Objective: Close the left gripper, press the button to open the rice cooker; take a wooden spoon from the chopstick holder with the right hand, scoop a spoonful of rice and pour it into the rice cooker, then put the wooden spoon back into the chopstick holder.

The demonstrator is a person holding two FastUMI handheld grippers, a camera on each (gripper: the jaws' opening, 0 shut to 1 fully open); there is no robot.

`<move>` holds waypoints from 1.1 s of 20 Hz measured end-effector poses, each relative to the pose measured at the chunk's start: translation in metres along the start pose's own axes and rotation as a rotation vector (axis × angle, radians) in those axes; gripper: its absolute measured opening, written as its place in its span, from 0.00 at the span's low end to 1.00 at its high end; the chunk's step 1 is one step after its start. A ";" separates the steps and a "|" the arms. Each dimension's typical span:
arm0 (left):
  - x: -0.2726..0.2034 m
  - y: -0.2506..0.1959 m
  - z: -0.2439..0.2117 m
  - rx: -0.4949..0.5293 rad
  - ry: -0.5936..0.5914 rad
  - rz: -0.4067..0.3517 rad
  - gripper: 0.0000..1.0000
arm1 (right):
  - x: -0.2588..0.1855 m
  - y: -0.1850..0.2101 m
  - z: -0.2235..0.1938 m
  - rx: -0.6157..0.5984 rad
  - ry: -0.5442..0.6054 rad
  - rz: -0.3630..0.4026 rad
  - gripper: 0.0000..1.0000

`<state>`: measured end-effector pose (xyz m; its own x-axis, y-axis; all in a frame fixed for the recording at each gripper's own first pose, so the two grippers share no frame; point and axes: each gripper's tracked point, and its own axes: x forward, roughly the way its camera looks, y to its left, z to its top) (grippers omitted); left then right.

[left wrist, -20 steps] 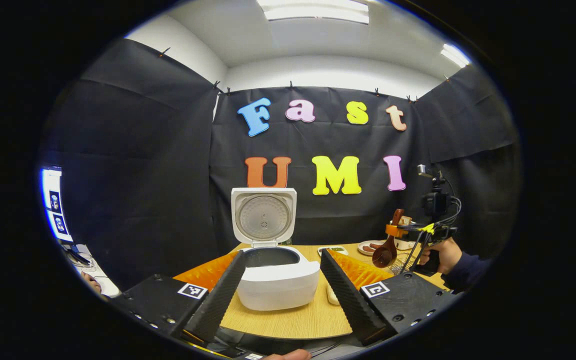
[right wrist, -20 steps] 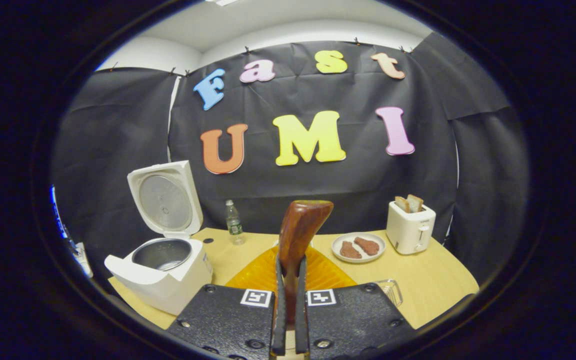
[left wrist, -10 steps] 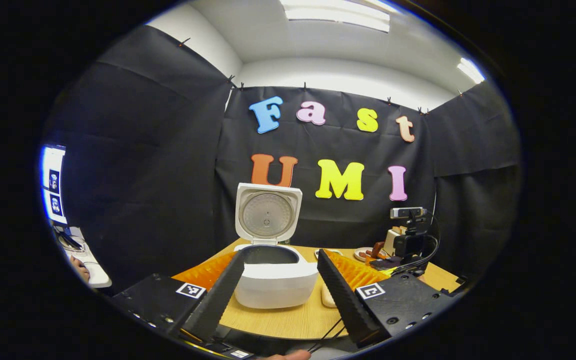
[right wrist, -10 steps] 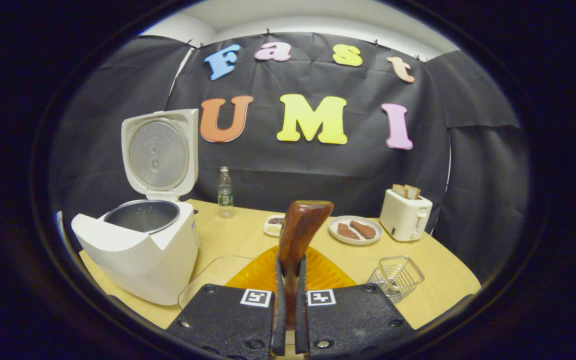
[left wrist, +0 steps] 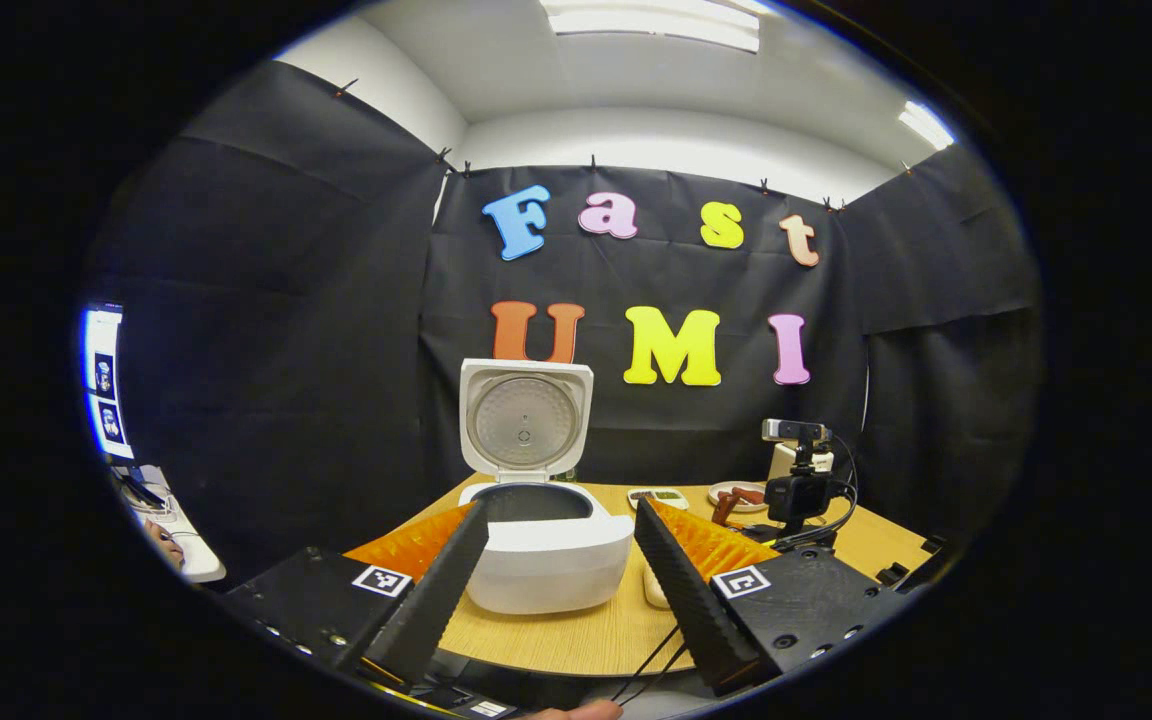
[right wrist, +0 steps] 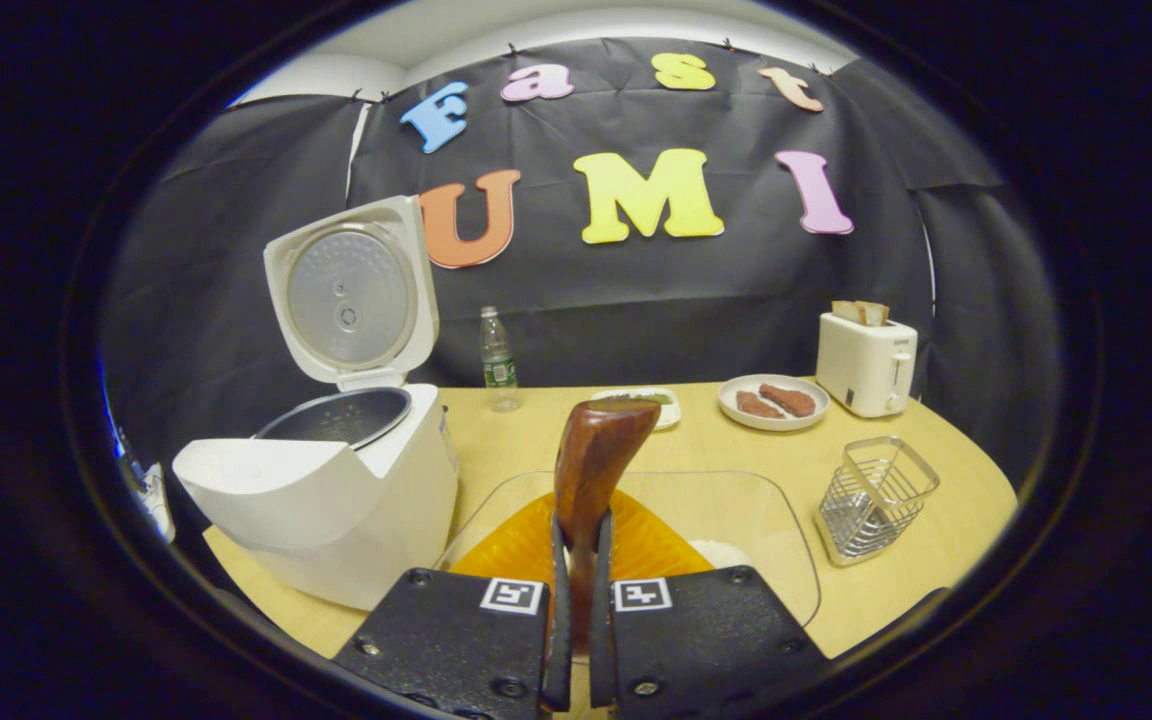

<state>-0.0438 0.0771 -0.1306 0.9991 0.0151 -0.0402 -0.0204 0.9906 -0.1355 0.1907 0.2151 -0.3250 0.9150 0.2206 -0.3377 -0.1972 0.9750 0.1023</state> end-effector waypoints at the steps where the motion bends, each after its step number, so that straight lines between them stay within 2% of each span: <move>1: 0.001 0.001 -0.002 0.012 0.004 0.006 0.94 | 0.001 0.006 -0.003 0.002 0.017 0.018 0.13; 4: 0.002 0.000 -0.004 0.017 0.008 0.007 0.94 | -0.003 0.024 -0.009 0.072 0.084 0.091 0.12; 7: 0.003 0.001 -0.007 0.009 0.014 0.006 0.94 | -0.003 0.020 -0.009 0.063 0.124 0.102 0.13; 11: 0.001 0.004 -0.010 0.003 0.019 0.010 0.94 | -0.001 0.006 -0.008 0.219 0.192 0.116 0.13; 15: 0.002 0.003 -0.014 0.012 0.032 0.007 0.94 | 0.005 -0.002 -0.005 0.437 0.224 0.199 0.12; 17: 0.005 0.004 -0.016 0.017 0.037 0.008 0.94 | 0.006 -0.010 -0.006 0.502 0.238 0.210 0.11; 22: 0.004 0.005 -0.016 0.021 0.043 0.012 0.94 | -0.002 -0.029 0.014 0.663 0.207 0.254 0.10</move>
<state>-0.0406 0.0797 -0.1477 0.9962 0.0214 -0.0846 -0.0310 0.9930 -0.1136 0.1995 0.1856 -0.3139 0.7713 0.5019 -0.3913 -0.0805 0.6869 0.7223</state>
